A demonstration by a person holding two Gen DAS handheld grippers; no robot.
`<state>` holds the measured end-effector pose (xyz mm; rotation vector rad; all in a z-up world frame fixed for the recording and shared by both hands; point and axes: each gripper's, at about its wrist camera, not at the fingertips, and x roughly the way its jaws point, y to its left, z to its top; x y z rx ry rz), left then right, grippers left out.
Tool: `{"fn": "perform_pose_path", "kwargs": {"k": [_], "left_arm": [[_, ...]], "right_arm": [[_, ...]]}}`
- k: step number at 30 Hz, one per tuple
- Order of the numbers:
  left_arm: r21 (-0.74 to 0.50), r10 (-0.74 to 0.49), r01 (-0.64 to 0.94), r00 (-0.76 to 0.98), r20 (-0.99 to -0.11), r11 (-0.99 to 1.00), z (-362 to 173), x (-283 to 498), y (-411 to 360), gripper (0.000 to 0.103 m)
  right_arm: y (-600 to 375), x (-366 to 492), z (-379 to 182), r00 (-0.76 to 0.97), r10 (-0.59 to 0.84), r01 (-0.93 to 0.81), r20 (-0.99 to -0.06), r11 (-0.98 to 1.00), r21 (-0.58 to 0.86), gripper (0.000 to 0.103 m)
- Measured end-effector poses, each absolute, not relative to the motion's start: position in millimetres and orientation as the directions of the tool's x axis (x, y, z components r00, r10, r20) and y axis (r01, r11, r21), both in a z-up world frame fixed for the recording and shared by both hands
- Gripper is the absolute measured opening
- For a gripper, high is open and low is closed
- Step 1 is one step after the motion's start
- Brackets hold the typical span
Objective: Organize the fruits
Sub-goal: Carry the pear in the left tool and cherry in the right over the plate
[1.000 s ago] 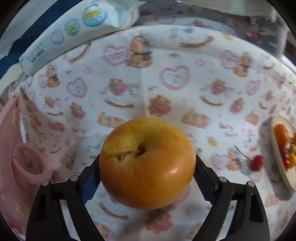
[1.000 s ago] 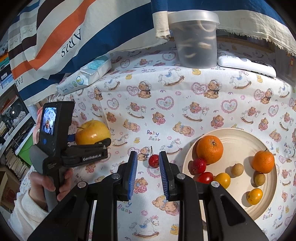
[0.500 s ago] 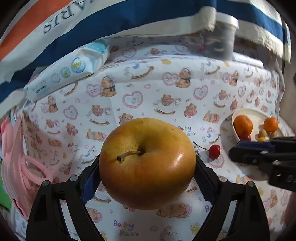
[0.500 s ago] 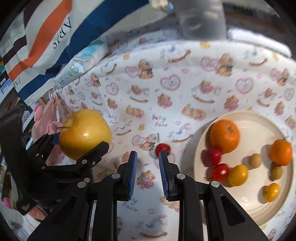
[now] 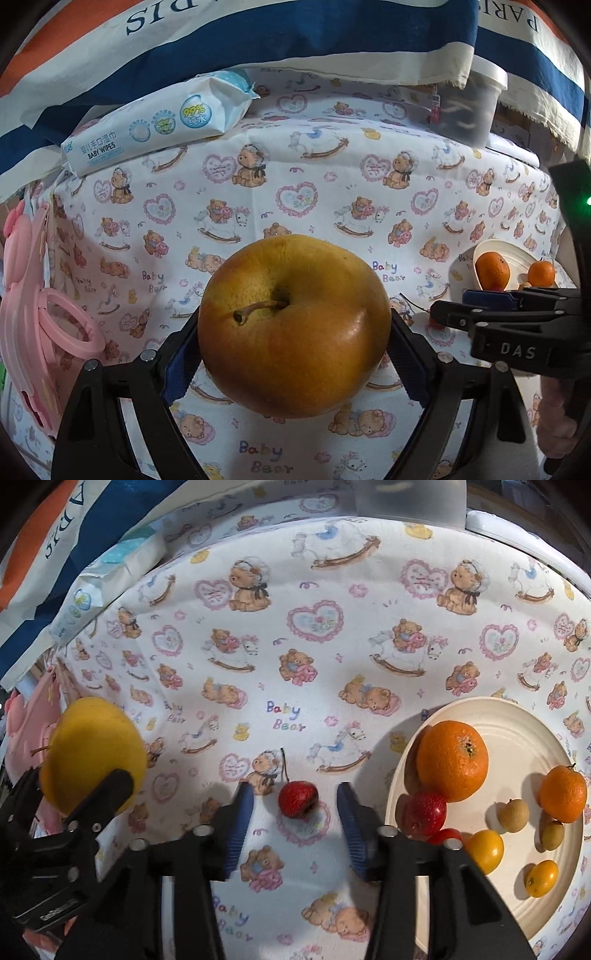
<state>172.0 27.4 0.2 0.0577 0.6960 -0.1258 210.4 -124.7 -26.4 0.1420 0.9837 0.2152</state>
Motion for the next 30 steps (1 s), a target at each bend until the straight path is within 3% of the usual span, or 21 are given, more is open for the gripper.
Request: {"fn": "perform_pose_path", "kwargs": {"k": [4,10,11,17,23,30], "left_arm": [[-0.008,-0.100,0.125,0.753,-0.650,0.992,-0.3,174.0,30.9,0.089],[-0.009,-0.087,0.107,0.756,-0.649,0.994,-0.3,175.2,34.7,0.089],[-0.008,-0.088,0.109,0.757,-0.648,0.994,-0.1,175.1,34.7,0.089],[-0.003,-0.088,0.112,0.763,-0.641,0.994,1.4,173.1,34.4,0.089],[-0.017,-0.101,0.117,0.760,-0.642,0.993,3.5,170.9,34.9,0.089],[-0.036,-0.121,0.122,0.806,-0.580,0.992,21.3,157.0,32.5,0.089]], "right_arm": [[-120.6,216.5,-31.3,0.521,0.250,-0.118,-0.816,0.968,0.221,0.046],[-120.3,224.0,-40.2,0.509,0.231,-0.112,-0.829,0.973,0.203,0.033],[-120.8,224.1,-41.2,0.512,0.230,-0.113,-0.828,0.973,0.200,0.027],[-129.9,209.9,-31.3,0.547,0.235,-0.124,-0.804,0.972,0.200,0.026],[-160.1,161.5,9.1,0.662,0.250,-0.168,-0.706,0.968,0.185,0.026],[-217.2,119.8,47.3,0.772,0.213,-0.151,-0.599,0.977,0.153,0.026]]}}
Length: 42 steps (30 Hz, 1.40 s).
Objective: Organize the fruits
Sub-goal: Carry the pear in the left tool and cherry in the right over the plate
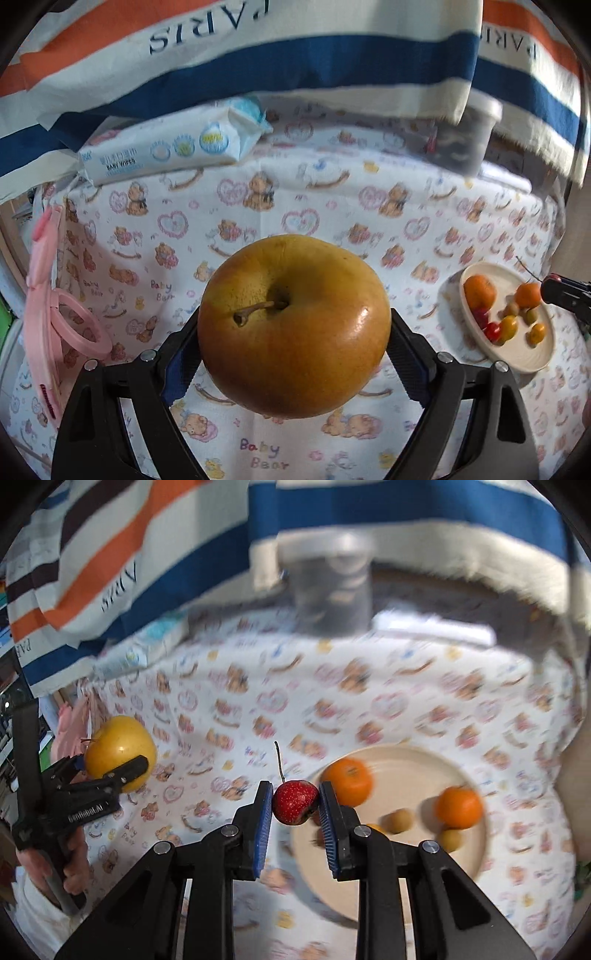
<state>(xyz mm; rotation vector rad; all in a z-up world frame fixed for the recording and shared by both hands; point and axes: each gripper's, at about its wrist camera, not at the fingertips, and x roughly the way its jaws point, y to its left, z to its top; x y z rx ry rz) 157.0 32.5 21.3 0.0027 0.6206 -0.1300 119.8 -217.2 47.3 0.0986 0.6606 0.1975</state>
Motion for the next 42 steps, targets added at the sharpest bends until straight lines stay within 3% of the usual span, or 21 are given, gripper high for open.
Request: {"fn": "perform_pose_path", "kwargs": {"k": [10,18,24,32,35,42], "left_arm": [[0.006,-0.197,0.240,0.812,-0.549,0.971,56.4,139.0,-14.8,0.089],[-0.024,-0.315,0.366,0.764,-0.563,0.930,70.7,149.6,-86.8,0.089],[-0.025,-0.351,0.416,0.733,-0.582,0.909,60.4,168.6,-142.1,0.089],[-0.019,-0.342,0.435,0.681,-0.647,0.900,43.7,195.8,-187.4,0.089],[-0.008,-0.332,0.437,0.670,-0.664,0.899,36.0,206.3,-198.6,0.089],[0.000,-0.337,0.477,0.621,-0.708,0.879,16.8,223.8,-225.9,0.089]], "right_arm": [[-297.5,115.0,58.3,0.822,0.111,0.020,-0.559,0.975,0.223,0.026],[-343.5,143.4,14.7,0.662,0.088,0.175,-0.744,0.947,0.268,0.026],[-352.6,154.5,-5.7,0.576,0.093,0.222,-0.812,0.938,0.265,0.026],[-353.5,159.9,-11.1,0.552,0.153,0.223,-0.820,0.920,0.322,0.027],[-359.7,158.2,-9.7,0.568,0.172,0.229,-0.805,0.906,0.356,0.033],[-385.1,147.6,-1.7,0.610,0.117,0.317,-0.784,0.870,0.377,0.033]]}}
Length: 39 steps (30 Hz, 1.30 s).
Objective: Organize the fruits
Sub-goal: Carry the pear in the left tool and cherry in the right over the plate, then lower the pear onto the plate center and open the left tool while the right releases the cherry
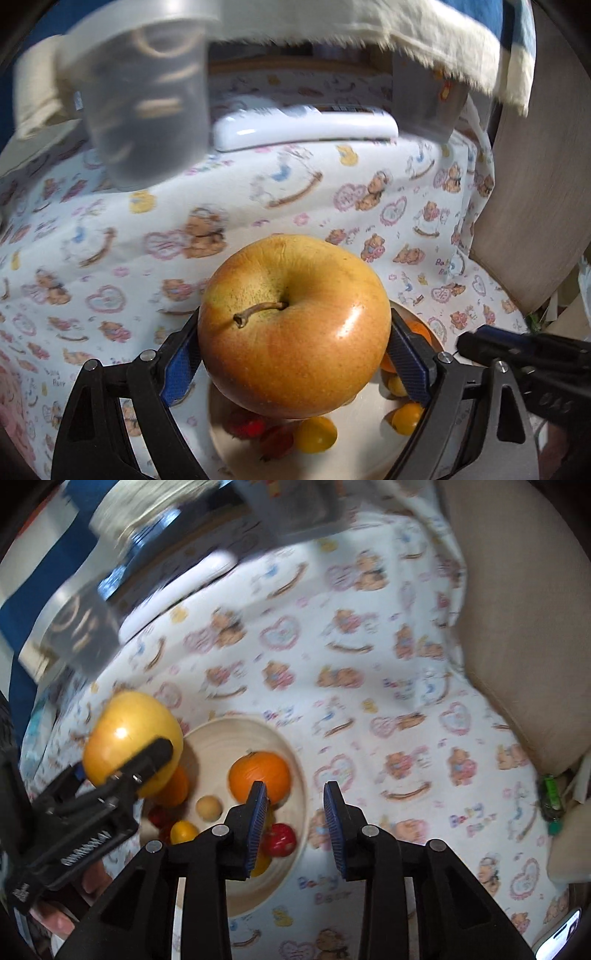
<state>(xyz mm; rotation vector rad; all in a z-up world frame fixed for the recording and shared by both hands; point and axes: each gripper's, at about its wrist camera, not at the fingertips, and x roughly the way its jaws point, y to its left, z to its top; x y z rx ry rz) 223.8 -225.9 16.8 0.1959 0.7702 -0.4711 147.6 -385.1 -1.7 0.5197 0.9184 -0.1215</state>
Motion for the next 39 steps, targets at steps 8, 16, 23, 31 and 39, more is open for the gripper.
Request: {"fn": "perform_pose_path", "kwargs": {"k": [8,16,23,31,39], "left_arm": [[0.021,-0.327,0.506,0.588,-0.740,0.862,-2.6,234.4,-253.1,0.089],[-0.033,-0.344,0.497,0.551,-0.760,0.867,-19.4,242.0,-252.0,0.089],[-0.044,-0.348,0.498,0.538,-0.768,0.866,-20.3,244.1,-251.2,0.090],[-0.015,-0.360,0.500,0.603,-0.711,0.866,-9.8,234.5,-247.6,0.100],[-0.009,-0.367,0.456,0.704,-0.608,0.890,25.3,217.1,-214.9,0.102]], "right_arm": [[-403.4,145.4,-6.0,0.616,0.149,0.350,-0.774,0.828,0.438,0.033],[-392.3,148.0,-5.3,0.609,0.153,0.321,-0.778,0.850,0.418,0.033],[-387.3,150.4,-6.2,0.603,0.163,0.298,-0.781,0.862,0.411,0.033],[-388.2,141.5,5.0,0.665,0.106,0.294,-0.739,0.872,0.390,0.057],[-378.0,127.7,26.5,0.753,0.069,0.227,-0.654,0.906,0.356,0.063]]}}
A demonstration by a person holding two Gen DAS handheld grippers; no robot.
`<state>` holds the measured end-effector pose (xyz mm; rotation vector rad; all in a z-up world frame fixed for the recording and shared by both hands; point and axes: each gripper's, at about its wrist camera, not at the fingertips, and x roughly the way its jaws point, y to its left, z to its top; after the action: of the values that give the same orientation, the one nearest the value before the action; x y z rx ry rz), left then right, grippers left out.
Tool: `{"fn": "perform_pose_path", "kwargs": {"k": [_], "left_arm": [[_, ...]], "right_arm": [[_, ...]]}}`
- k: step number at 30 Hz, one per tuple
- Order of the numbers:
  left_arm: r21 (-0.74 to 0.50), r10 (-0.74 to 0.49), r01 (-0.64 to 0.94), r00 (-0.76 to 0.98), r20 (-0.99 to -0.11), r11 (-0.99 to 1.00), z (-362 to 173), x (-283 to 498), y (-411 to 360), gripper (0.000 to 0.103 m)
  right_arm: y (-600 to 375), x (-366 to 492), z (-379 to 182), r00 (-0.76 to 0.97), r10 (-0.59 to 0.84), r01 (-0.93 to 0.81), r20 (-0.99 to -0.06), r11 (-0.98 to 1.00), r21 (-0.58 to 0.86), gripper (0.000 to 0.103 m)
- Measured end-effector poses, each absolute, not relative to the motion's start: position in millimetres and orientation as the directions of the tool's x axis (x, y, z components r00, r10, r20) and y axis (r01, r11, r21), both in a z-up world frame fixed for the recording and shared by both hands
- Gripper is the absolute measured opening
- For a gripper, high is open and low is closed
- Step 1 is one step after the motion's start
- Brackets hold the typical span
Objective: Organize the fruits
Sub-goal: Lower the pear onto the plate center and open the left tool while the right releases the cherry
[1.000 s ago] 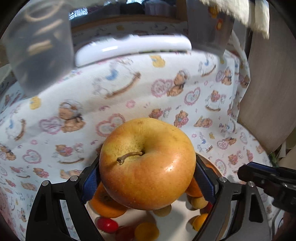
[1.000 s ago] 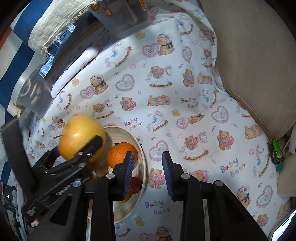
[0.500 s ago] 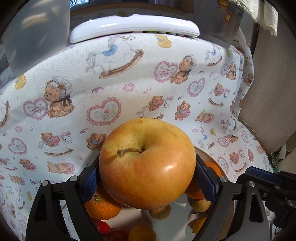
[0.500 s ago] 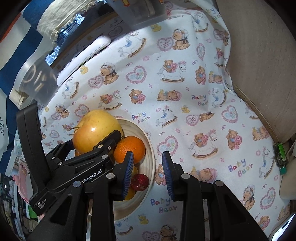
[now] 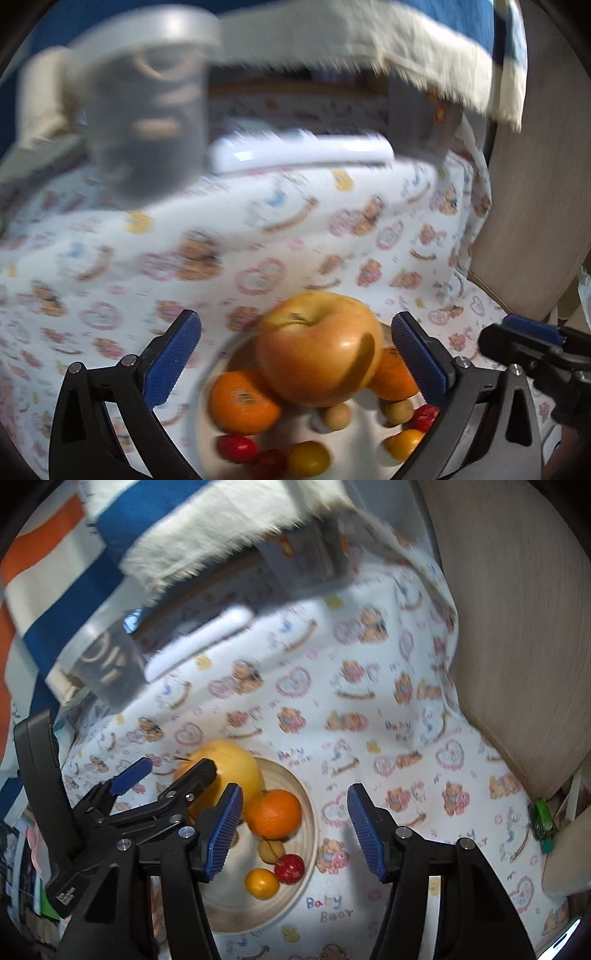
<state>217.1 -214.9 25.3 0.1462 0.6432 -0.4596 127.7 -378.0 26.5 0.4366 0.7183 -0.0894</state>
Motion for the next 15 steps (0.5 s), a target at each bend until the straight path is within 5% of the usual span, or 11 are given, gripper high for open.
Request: {"fn": "perform_pose_path", "kwargs": {"k": [15], "left_arm": [[-0.095,-0.365,0.362,0.818,-0.445,0.927,69.9,140.8,-96.7,0.102]], "right_arm": [[-333.1,112.5,37.5,0.841,0.088,0.108,-0.533,0.939,0.326,0.077]]}}
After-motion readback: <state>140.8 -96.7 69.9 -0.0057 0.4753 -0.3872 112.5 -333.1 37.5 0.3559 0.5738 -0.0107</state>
